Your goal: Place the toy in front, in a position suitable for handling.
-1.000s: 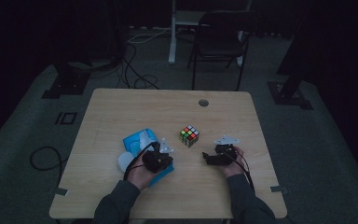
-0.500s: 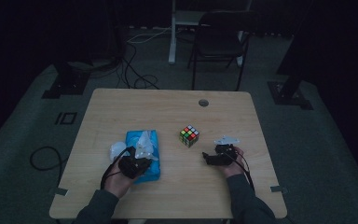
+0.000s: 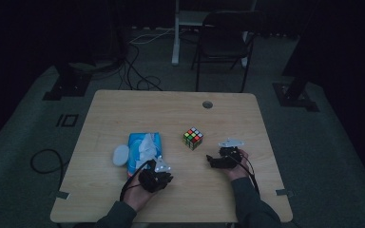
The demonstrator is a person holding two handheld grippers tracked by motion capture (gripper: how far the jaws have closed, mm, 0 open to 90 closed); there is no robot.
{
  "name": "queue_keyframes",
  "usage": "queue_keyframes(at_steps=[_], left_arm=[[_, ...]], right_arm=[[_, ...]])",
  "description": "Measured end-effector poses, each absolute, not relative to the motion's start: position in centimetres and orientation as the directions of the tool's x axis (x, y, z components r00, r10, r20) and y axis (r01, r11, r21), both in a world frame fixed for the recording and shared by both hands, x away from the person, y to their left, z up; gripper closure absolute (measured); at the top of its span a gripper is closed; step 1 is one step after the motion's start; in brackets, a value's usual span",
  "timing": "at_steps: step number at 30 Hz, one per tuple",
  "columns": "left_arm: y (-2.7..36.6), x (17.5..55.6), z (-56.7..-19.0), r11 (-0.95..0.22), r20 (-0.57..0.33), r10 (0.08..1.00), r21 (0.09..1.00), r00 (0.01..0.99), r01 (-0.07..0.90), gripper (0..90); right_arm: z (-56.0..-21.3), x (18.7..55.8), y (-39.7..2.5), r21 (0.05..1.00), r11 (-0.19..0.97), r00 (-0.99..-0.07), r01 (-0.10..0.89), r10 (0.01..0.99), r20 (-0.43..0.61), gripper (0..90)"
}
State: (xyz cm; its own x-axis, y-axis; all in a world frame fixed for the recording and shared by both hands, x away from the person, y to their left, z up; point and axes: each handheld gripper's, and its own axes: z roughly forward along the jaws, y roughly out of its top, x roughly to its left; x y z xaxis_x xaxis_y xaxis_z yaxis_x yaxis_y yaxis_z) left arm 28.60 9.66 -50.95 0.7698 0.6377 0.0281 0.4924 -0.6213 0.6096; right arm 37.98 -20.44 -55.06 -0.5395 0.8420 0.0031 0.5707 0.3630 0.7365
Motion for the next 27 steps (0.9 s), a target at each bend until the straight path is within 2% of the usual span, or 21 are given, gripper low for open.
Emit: queue_keyframes(at_steps=[2,5,12,15,19,23,27], left_arm=[[10.4,28.6,-51.1,-0.600,0.012,0.651,0.620,0.759,0.505,87.2],[11.4,28.5,-51.2,-0.615,0.070,0.674,0.604,0.735,0.506,88.7],[15.6,30.0,-52.0,-0.514,0.098,0.807,0.602,0.583,0.611,82.7],[17.6,30.7,-52.2,-0.442,0.068,0.852,0.625,0.519,0.644,82.2],[19.1,31.1,-52.4,-0.390,0.044,0.876,0.650,0.480,0.652,79.0],[20.0,31.3,-52.5,-0.367,0.019,0.869,0.693,0.494,0.620,72.0],[20.1,31.2,-52.6,-0.378,-0.008,0.825,0.736,0.566,0.561,63.5]], right_arm=[[-55.1,38.0,-20.4,0.737,0.363,-0.540,0.570,0.842,0.003,18.6],[-55.1,38.0,-20.4,0.737,0.363,-0.540,0.570,0.842,0.003,18.6],[-55.1,38.0,-20.4,0.737,0.363,-0.540,0.570,0.842,0.003,18.6],[-55.1,38.0,-20.4,0.737,0.363,-0.540,0.570,0.842,0.003,18.6],[-55.1,38.0,-20.4,0.737,0.363,-0.540,0.570,0.842,0.003,18.6],[-55.1,38.0,-20.4,0.737,0.363,-0.540,0.570,0.842,0.003,18.6],[-55.1,38.0,-20.4,0.737,0.364,-0.540,0.570,0.841,0.003,18.5]])
